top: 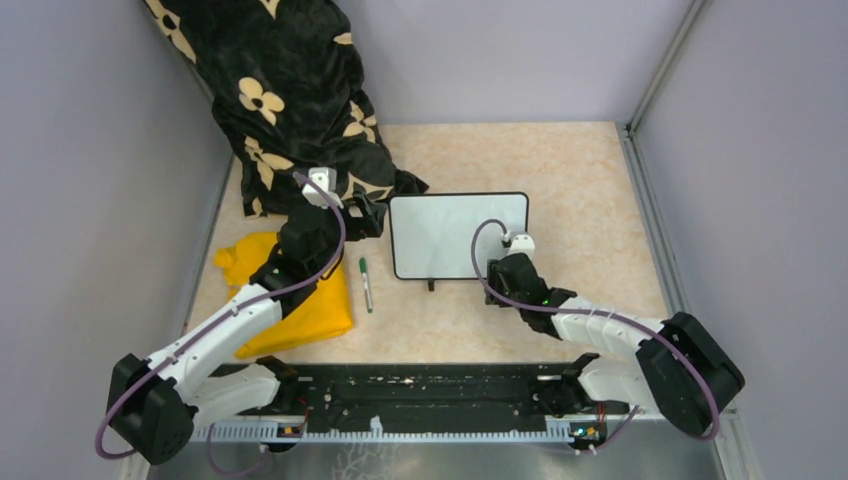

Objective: Write a sentence on the whiteboard
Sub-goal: Move the whiteboard stand to the center of the board, then open the whiteboard marker at the center of the board.

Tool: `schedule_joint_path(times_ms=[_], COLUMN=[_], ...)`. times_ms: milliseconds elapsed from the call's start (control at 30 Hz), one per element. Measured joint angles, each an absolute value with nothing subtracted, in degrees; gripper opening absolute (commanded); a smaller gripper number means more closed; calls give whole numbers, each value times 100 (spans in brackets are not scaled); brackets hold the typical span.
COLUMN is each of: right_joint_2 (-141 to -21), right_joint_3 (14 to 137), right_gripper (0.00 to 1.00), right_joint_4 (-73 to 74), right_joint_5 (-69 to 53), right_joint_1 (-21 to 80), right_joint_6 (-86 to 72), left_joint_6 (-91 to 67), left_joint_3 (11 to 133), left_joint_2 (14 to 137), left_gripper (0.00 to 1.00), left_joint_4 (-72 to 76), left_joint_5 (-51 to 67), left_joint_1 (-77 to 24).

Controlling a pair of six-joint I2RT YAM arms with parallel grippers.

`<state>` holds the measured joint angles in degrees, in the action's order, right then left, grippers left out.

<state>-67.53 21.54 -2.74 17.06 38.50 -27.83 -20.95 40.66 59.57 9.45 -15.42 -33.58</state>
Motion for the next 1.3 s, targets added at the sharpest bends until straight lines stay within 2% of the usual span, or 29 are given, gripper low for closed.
schedule_joint_path(times_ms=[100, 433, 567, 700, 867, 1133, 1300], right_joint_2=[-6525, -5017, -4440, -3839, -3378, -3166, -2842], right_joint_3=[2163, 2523, 2510, 2506, 2523, 2746, 2753], right_gripper=[61, 62, 67, 70, 70, 67, 65], right_joint_4=[-117, 777, 1011, 1162, 1315, 1573, 1610], right_joint_5=[1643, 1695, 1737, 1660, 1645, 1643, 1640], right_joint_1=[3861, 3863, 3863, 3863, 3863, 3863, 3863], right_joint_6=[-2864, -2978, -3157, -3225, -3155, -2888, -2781], left_joint_6=[-2093, -2410, -2556, -2838, -3312, -3450, -3485], left_joint_3=[4066, 4014, 4045, 4425, 5011, 5186, 5286], left_joint_2=[5981, 6193, 6545, 7116, 7623, 8025, 8482], left_gripper=[99, 99, 99, 99, 99, 90, 81], left_joint_4=[930, 856, 709, -10, -1133, -2158, -2436], left_joint_5=[-1586, -2156, -2139, -2112, -2095, -1977, -1710], left_joint_1=[-3358, -3358, -3358, -3358, -3352, -3297, -3159])
